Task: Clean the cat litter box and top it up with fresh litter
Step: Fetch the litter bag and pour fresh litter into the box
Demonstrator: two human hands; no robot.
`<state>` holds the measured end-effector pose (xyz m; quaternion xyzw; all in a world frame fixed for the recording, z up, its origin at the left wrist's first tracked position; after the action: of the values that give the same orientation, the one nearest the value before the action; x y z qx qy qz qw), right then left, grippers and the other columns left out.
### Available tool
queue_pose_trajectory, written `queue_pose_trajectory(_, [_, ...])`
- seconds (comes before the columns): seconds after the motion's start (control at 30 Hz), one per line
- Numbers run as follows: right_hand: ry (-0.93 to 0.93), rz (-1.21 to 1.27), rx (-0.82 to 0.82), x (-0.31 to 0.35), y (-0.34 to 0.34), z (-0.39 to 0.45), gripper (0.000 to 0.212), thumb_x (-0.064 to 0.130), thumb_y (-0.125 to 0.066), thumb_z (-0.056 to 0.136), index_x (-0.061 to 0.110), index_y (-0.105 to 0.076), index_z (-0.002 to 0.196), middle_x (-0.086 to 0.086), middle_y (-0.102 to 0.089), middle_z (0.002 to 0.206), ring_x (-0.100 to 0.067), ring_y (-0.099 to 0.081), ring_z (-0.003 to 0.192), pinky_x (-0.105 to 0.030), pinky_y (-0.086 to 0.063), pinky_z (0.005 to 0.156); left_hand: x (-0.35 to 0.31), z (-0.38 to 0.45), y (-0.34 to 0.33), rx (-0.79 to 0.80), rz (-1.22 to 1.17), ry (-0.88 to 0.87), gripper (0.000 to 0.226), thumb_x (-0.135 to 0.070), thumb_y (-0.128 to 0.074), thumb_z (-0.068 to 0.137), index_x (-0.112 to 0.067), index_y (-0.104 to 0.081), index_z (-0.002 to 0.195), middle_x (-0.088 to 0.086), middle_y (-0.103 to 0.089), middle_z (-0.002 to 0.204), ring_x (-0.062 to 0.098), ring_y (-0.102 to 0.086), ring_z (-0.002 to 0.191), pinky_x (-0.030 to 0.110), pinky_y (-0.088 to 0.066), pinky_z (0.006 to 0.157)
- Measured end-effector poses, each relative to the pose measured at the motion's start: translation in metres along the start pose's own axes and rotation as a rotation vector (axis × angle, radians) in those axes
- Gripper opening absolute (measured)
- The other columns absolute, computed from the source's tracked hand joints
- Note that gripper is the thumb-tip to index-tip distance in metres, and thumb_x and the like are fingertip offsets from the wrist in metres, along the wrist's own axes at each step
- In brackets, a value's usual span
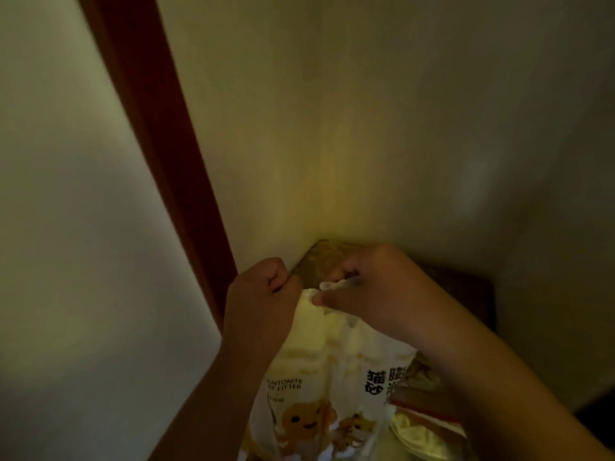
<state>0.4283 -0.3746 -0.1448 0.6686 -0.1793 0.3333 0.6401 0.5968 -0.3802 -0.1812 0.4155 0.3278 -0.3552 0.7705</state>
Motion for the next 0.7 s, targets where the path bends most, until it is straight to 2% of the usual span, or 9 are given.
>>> queue_pose_trajectory(0.1, [-0.109,-0.066,-0.064,-0.003,0.007,-0.015,0.023,0.046,-0.08,0.08,0.024,-0.074,0.077,0.007,-0.067,0.075,-0.005,-0.063,0.069,-0.014,-0.044,0.055,-0.01,0.006,-0.014,0.121,-0.03,-0.079,0.05,-0.004,-0.065,0.08,-0.021,-0.024,0.058,-0.005,-0.027,0.051,0.009,-0.028,0.049,0.025,-0.024,0.047])
queue_pose_trajectory(0.13, [-0.152,-0.076,-0.094,-0.005,0.009,-0.021,0.024,0.046,-0.079,0.081,0.024,-0.071,0.075,0.006,-0.067,0.075,-0.005,-0.063,0.069,-0.013,-0.043,0.055,-0.012,0.007,-0.019,0.157,-0.06,-0.098,0.051,-0.003,-0.066,0.08,-0.022,-0.023,0.058,-0.006,-0.027,0.05,0.008,-0.027,0.048,0.024,-0.023,0.046])
queue_pose_trajectory(0.23, [-0.293,-0.036,-0.207,-0.013,0.014,-0.046,0.028,0.047,-0.078,0.081,0.023,-0.067,0.072,0.003,-0.068,0.076,-0.012,-0.066,0.073,-0.026,-0.051,0.061,-0.019,0.008,-0.036,0.276,-0.154,-0.157,0.05,-0.006,-0.066,0.08,-0.02,-0.023,0.058,-0.004,-0.024,0.051,0.006,-0.024,0.049,0.03,-0.025,0.047])
queue_pose_trajectory(0.3, [-0.372,-0.012,-0.277,-0.02,0.015,-0.068,0.028,0.047,-0.078,0.081,0.022,-0.067,0.074,0.005,-0.063,0.07,-0.005,-0.059,0.062,-0.021,-0.046,0.056,-0.03,0.001,-0.048,0.354,-0.184,-0.206,0.047,-0.008,-0.065,0.08,-0.018,-0.024,0.059,0.0,-0.024,0.053,0.008,-0.024,0.05,0.034,-0.026,0.047])
queue_pose_trajectory(0.37, [-0.444,0.0,-0.36,-0.03,0.017,-0.092,0.027,0.046,-0.079,0.08,0.021,-0.071,0.078,0.006,-0.062,0.067,0.0,-0.054,0.055,-0.014,-0.039,0.048,-0.044,-0.012,-0.06,0.43,-0.233,-0.269,0.052,-0.001,-0.064,0.08,-0.021,-0.022,0.058,-0.003,-0.025,0.051,0.008,-0.024,0.049,0.024,-0.022,0.045])
queue_pose_trajectory(0.47, [-0.55,0.034,-0.487,-0.04,0.02,-0.132,0.025,0.045,-0.081,0.078,0.022,-0.071,0.075,0.012,-0.057,0.057,0.008,-0.053,0.053,-0.01,-0.036,0.045,-0.07,-0.036,-0.078,0.564,-0.274,-0.374,0.049,0.006,-0.064,0.081,-0.018,-0.027,0.058,-0.006,-0.029,0.05,0.009,-0.031,0.046,0.017,-0.027,0.043])
queue_pose_trajectory(0.53, [-0.622,0.026,-0.564,-0.046,0.024,-0.162,0.027,0.047,-0.081,0.078,0.021,-0.072,0.079,0.01,-0.061,0.062,0.003,-0.058,0.058,-0.014,-0.042,0.049,-0.087,-0.054,-0.094,0.658,-0.327,-0.411,0.044,0.006,-0.065,0.083,-0.013,-0.033,0.06,-0.008,-0.034,0.051,0.007,-0.036,0.047,0.015,-0.032,0.046])
queue_pose_trajectory(0.63, [-0.732,-0.007,-0.65,-0.056,0.032,-0.21,0.026,0.05,-0.079,0.078,0.024,-0.073,0.081,0.007,-0.066,0.073,-0.006,-0.063,0.068,-0.029,-0.054,0.063,-0.11,-0.091,-0.124,0.811,-0.382,-0.421,0.035,0.004,-0.065,0.084,-0.008,-0.039,0.064,-0.012,-0.044,0.054,0.006,-0.041,0.047,0.015,-0.035,0.046])
queue_pose_trajectory(0.7, [-0.797,0.002,-0.685,-0.062,0.037,-0.242,0.021,0.048,-0.079,0.079,0.028,-0.074,0.081,0.008,-0.066,0.072,-0.005,-0.062,0.067,-0.025,-0.054,0.061,-0.124,-0.118,-0.141,0.877,-0.394,-0.437,0.032,0.002,-0.066,0.083,-0.008,-0.042,0.064,-0.009,-0.046,0.053,0.007,-0.042,0.047,0.017,-0.035,0.046])
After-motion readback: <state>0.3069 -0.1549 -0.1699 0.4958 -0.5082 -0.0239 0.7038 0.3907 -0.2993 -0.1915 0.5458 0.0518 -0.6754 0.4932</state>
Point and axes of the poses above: each hand's wrist, its own z-axis towards the middle knuckle, its own y-axis out of the back of the hand, x = y × z, the point moved 6 cm from there along z, towards the middle knuckle
